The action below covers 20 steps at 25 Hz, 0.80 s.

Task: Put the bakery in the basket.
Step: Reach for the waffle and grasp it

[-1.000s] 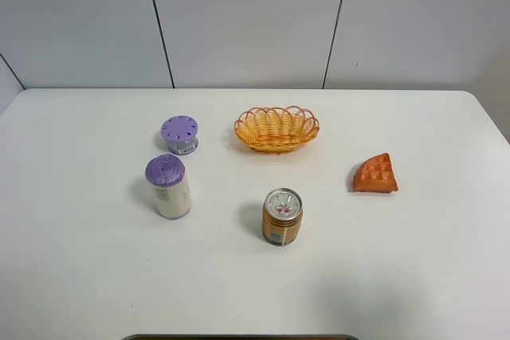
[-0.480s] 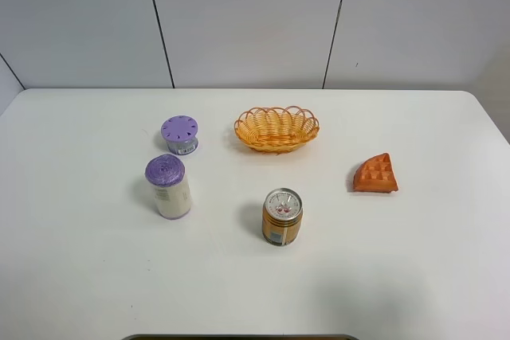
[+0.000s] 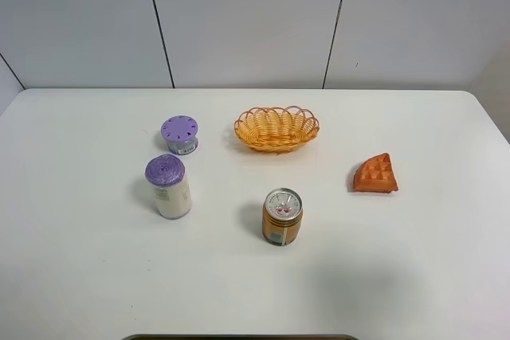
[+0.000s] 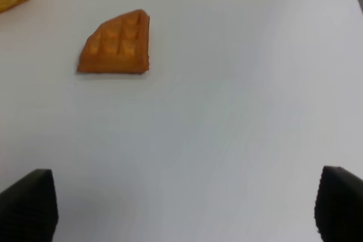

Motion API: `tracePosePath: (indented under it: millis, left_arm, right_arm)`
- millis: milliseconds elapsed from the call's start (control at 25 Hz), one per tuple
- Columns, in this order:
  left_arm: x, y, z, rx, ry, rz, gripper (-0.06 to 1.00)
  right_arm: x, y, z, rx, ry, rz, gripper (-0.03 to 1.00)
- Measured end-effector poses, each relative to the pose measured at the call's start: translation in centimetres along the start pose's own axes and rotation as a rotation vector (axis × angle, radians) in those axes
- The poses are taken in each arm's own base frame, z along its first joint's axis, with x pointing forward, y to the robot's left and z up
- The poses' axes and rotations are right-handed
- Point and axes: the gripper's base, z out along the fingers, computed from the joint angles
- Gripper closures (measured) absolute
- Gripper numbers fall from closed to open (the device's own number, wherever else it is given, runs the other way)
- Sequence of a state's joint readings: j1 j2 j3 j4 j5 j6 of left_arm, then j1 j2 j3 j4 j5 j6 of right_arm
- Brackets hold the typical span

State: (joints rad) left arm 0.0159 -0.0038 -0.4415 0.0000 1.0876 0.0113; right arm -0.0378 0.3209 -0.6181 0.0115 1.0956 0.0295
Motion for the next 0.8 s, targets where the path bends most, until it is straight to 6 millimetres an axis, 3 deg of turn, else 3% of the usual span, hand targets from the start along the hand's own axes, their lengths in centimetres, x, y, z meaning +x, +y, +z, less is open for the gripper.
tracePosePath:
  millis: [280, 400, 560, 800]
  left_arm:
    - [0.0, 0.0, 0.0, 0.000, 0.000, 0.000, -0.05]
    - [0.0, 0.0, 0.0, 0.000, 0.000, 0.000, -0.05]
    - [0.0, 0.0, 0.0, 0.000, 0.000, 0.000, -0.05]
    - [0.0, 0.0, 0.0, 0.000, 0.000, 0.000, -0.05]
  right_arm:
    - [-7.9, 0.4, 1.3, -0.011, 0.114, 0.009, 0.08]
    - [-10.9, 0.6, 2.8, -0.021, 0.179, 0.017, 0.08]
    - [-13.9, 0.9, 5.7, -0.043, 0.259, 0.034, 0.08]
    - [-16.0, 1.4, 10.9, -0.077, 0.393, 0.067, 0.08]
